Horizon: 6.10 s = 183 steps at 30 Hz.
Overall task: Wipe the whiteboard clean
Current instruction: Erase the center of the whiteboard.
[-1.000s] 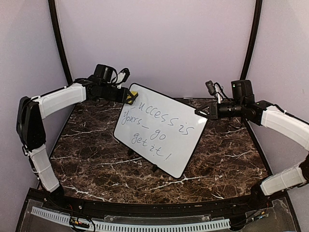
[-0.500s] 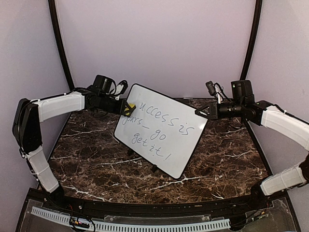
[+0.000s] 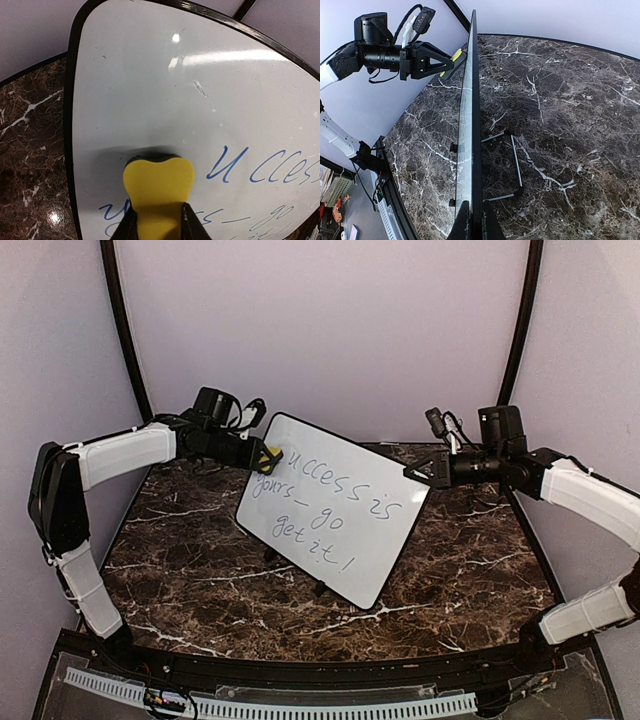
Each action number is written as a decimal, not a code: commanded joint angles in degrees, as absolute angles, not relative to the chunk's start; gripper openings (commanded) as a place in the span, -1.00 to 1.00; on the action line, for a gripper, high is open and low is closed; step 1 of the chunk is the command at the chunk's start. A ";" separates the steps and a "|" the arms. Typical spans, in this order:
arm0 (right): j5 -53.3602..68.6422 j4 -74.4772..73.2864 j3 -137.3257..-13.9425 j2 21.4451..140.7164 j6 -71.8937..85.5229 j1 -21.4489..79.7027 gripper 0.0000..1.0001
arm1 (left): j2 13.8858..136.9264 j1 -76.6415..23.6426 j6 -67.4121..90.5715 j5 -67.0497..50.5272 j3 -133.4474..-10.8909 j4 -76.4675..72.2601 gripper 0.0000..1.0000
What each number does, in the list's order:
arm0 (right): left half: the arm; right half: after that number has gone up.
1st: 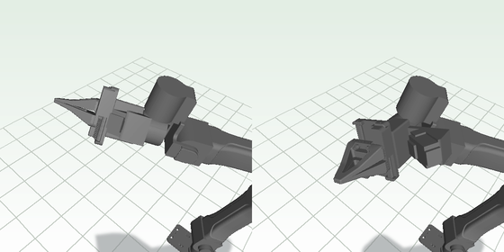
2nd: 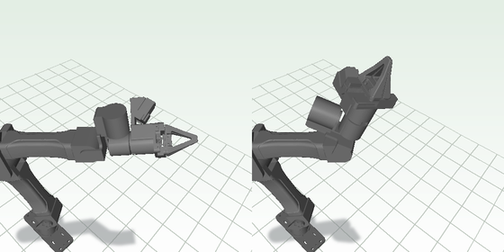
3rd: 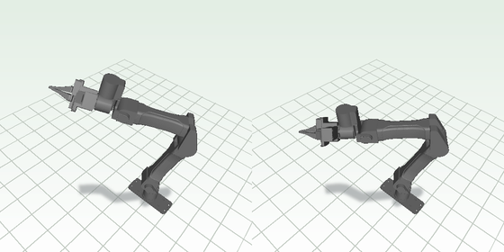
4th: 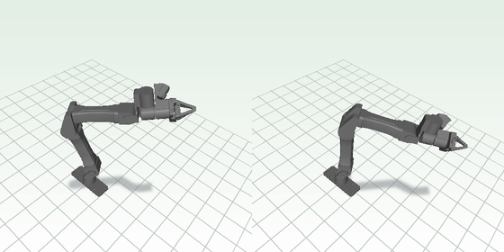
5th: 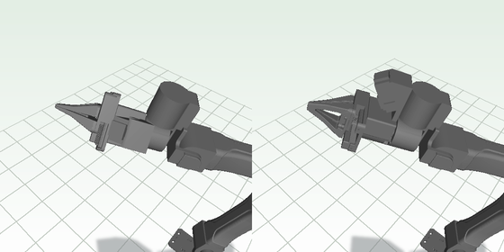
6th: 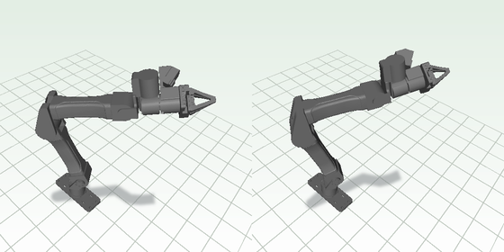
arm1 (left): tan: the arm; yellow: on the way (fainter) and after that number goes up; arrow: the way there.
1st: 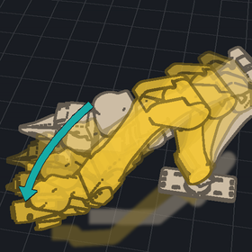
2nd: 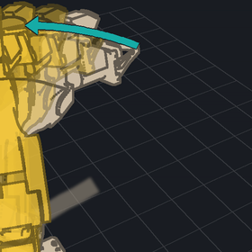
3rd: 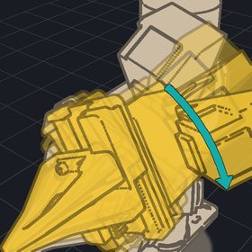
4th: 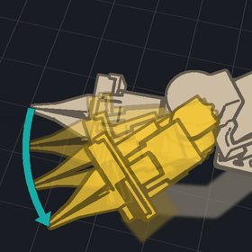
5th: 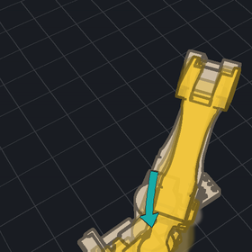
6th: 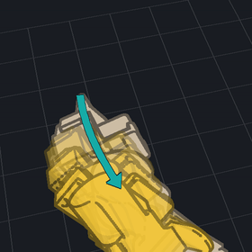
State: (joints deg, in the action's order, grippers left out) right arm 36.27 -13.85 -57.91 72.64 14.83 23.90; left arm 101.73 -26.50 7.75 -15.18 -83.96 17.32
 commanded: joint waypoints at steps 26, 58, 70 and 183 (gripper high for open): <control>38.98 -10.79 -59.67 72.05 7.56 25.99 -1.00 | 101.85 -26.54 7.24 -14.97 -84.15 16.97 -0.76; 38.67 -10.89 -59.74 72.49 7.38 26.28 -1.00 | 105.31 -26.54 9.18 -21.07 -88.34 13.90 -0.77; 38.76 -11.01 -59.95 73.13 7.29 26.27 -1.00 | 99.14 -28.36 9.58 -20.35 -76.34 14.01 -0.76; 38.42 -11.51 -59.91 73.28 7.09 27.11 -1.00 | 105.50 -32.98 6.54 -19.42 -88.98 16.86 -0.76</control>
